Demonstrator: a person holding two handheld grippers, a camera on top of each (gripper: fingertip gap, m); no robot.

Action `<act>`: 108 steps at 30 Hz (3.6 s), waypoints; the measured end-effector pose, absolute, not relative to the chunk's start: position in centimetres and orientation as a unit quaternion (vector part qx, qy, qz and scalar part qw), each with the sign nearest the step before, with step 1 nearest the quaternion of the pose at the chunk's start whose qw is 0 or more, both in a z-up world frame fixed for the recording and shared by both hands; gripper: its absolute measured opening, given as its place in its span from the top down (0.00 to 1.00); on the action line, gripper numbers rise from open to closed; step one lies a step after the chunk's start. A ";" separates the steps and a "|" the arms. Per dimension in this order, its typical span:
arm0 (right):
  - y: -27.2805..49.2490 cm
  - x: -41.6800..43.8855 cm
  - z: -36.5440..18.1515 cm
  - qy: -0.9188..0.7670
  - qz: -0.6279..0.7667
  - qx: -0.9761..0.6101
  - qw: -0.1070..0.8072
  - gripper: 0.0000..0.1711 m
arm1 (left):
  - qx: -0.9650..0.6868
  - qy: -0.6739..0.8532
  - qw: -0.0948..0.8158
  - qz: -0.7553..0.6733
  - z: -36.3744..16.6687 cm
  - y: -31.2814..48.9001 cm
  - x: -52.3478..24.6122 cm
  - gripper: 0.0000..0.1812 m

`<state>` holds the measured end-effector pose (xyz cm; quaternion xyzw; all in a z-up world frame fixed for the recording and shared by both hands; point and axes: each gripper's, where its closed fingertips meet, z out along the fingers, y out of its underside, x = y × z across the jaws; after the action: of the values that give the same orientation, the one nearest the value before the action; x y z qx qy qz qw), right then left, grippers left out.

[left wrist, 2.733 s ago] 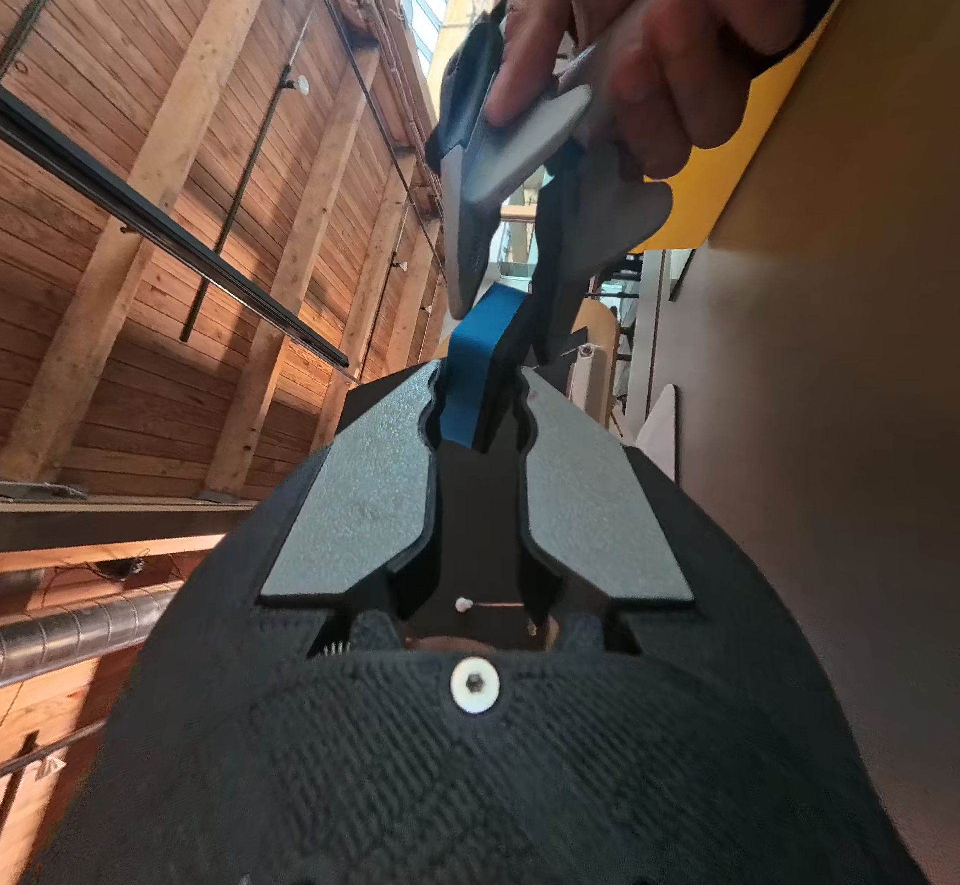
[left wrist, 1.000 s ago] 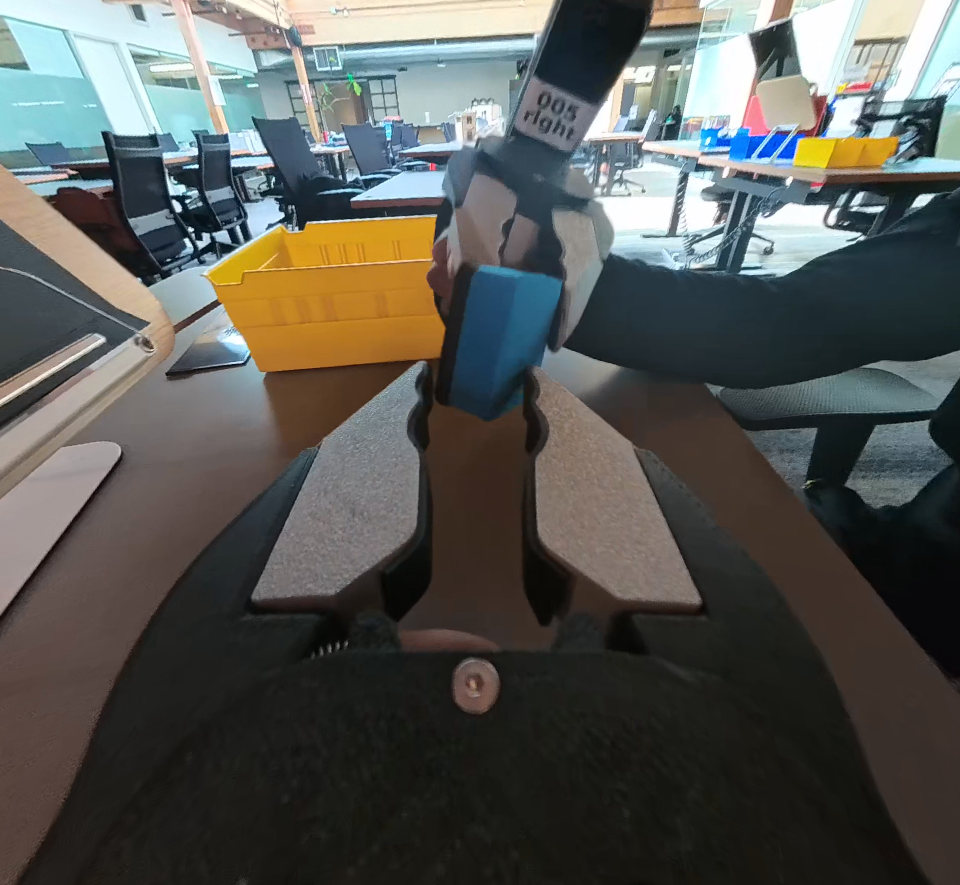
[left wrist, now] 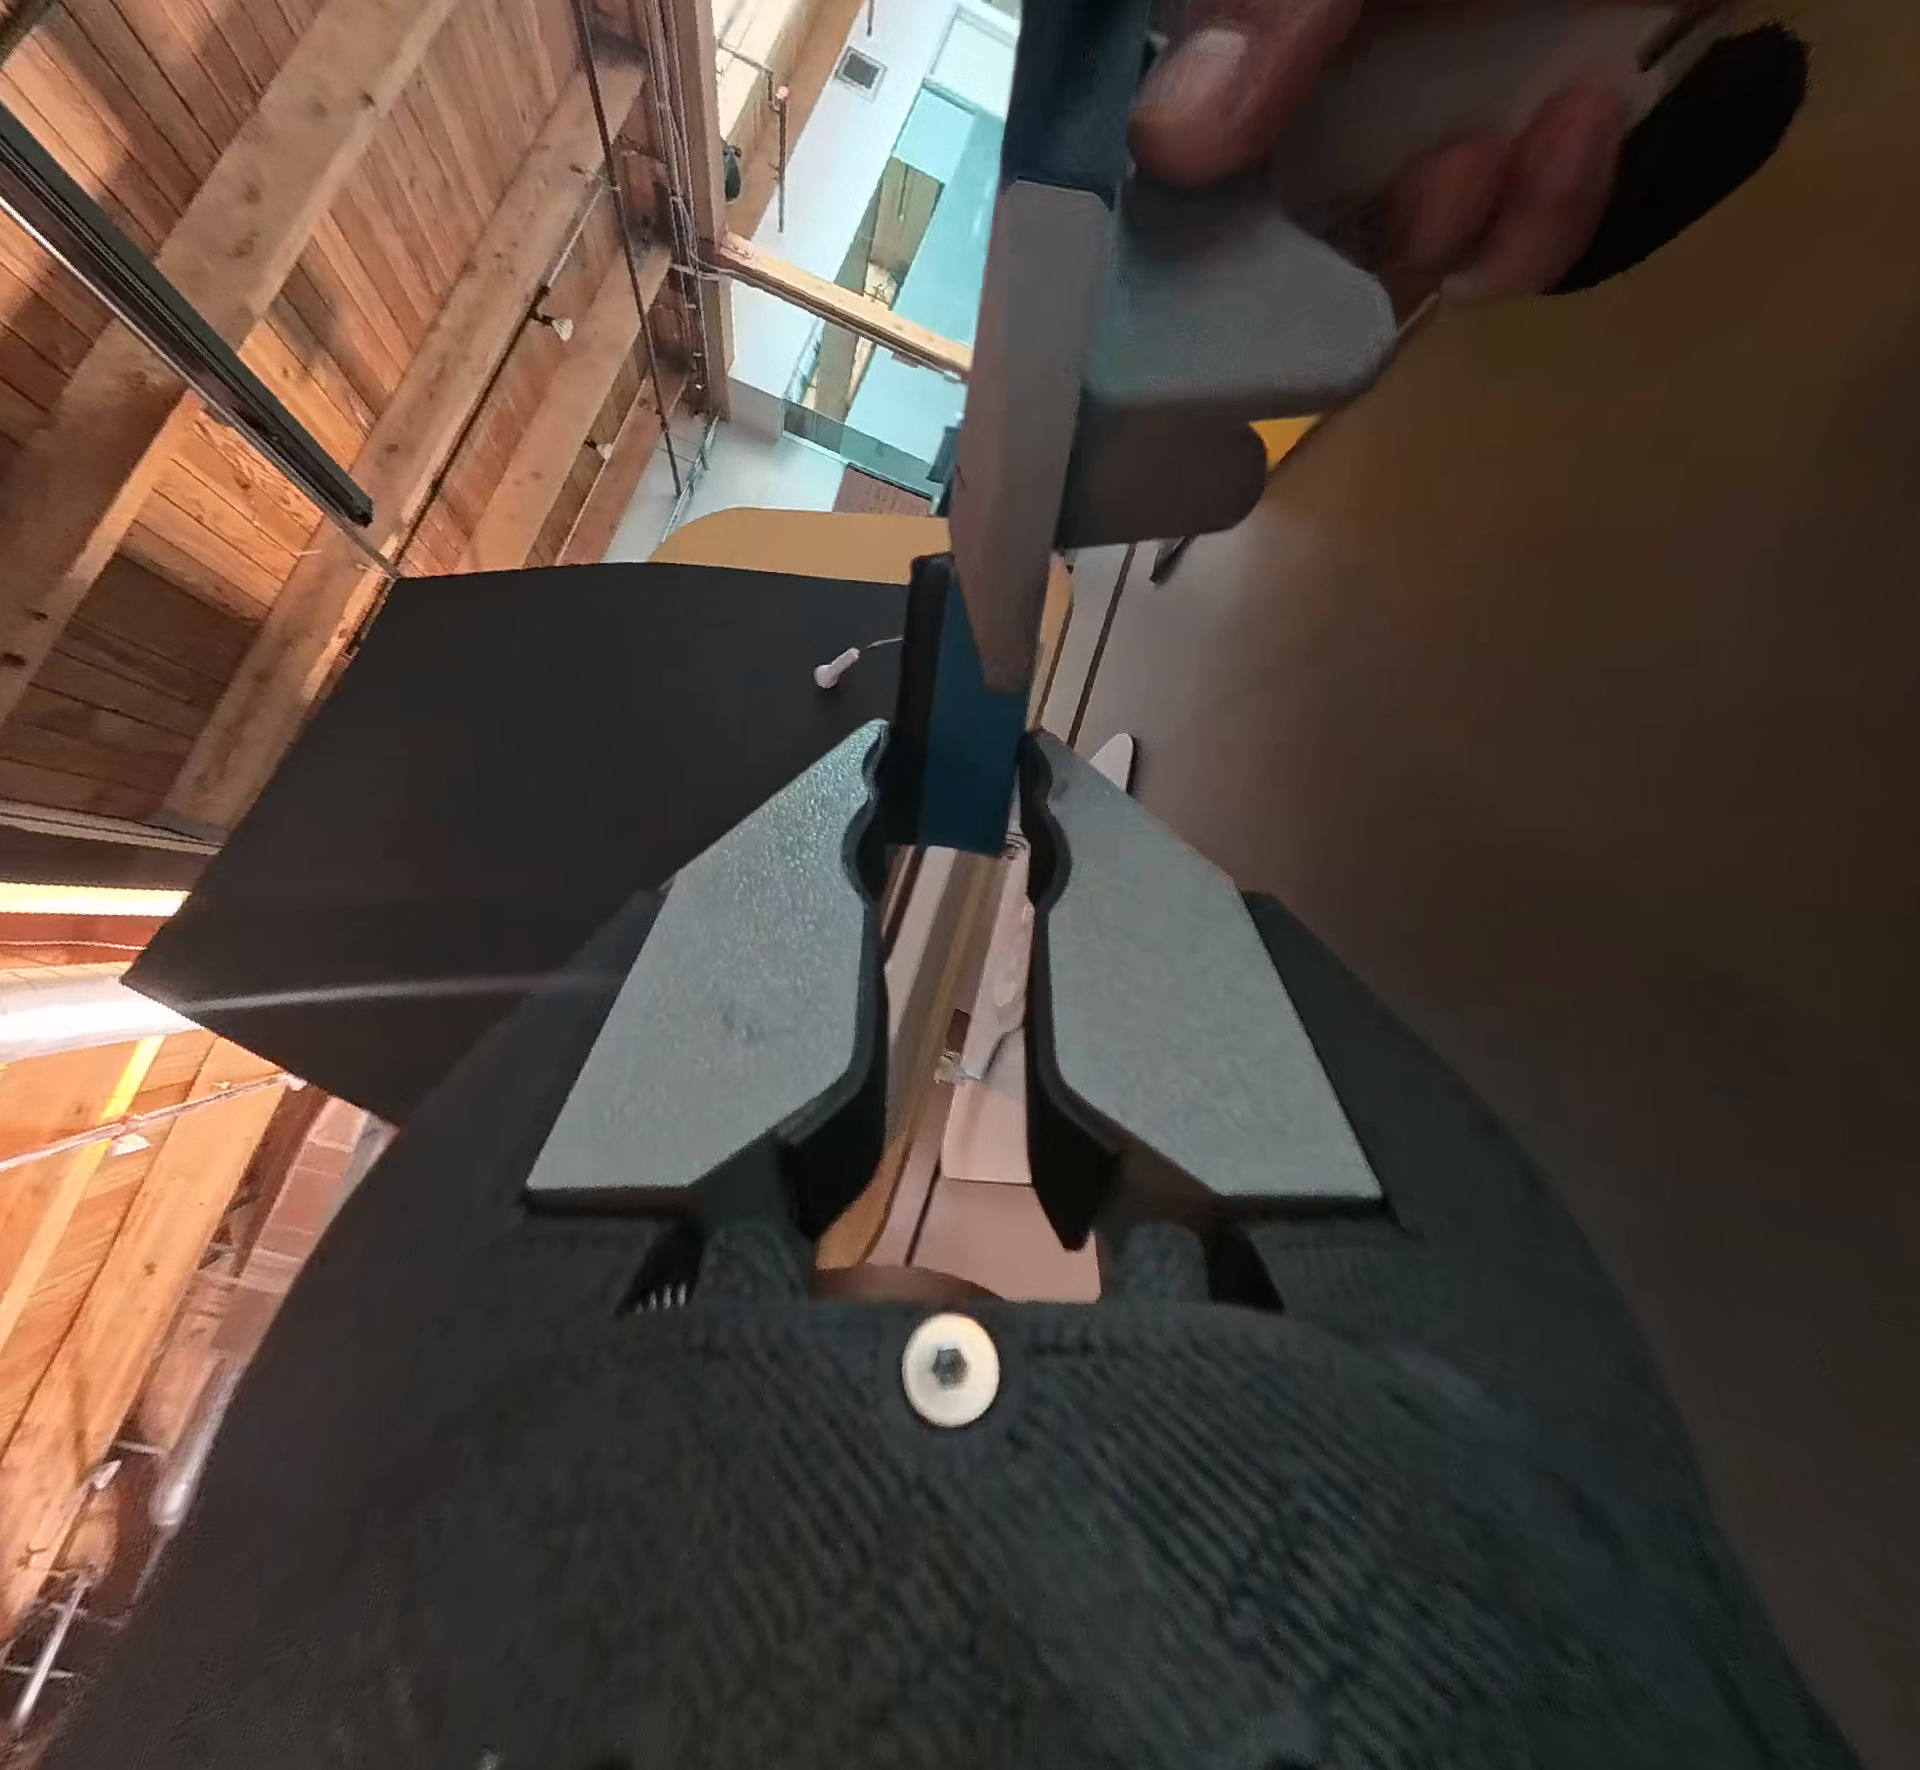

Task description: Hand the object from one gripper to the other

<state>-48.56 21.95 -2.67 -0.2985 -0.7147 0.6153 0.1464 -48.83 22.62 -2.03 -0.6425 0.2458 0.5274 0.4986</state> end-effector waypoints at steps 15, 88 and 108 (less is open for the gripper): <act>25.5 -50.5 -2.2 -0.750 0.297 -0.115 0.580 0.68 | -0.760 0.007 0.645 0.080 -3.7 22.7 -49.6 0.65; 30.8 -47.6 5.8 -0.572 0.384 -0.380 0.617 0.48 | -0.827 -0.098 0.444 0.330 -9.4 20.9 -57.3 0.66; 26.0 -53.0 -11.6 -0.731 0.360 -0.497 0.297 0.32 | -0.644 -0.221 0.694 0.234 1.1 17.6 -57.7 0.70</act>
<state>-53.04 25.96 -11.61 -0.4973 -0.7313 0.3604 0.2966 -57.72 17.57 1.11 -0.6439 -0.2206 0.2341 0.6942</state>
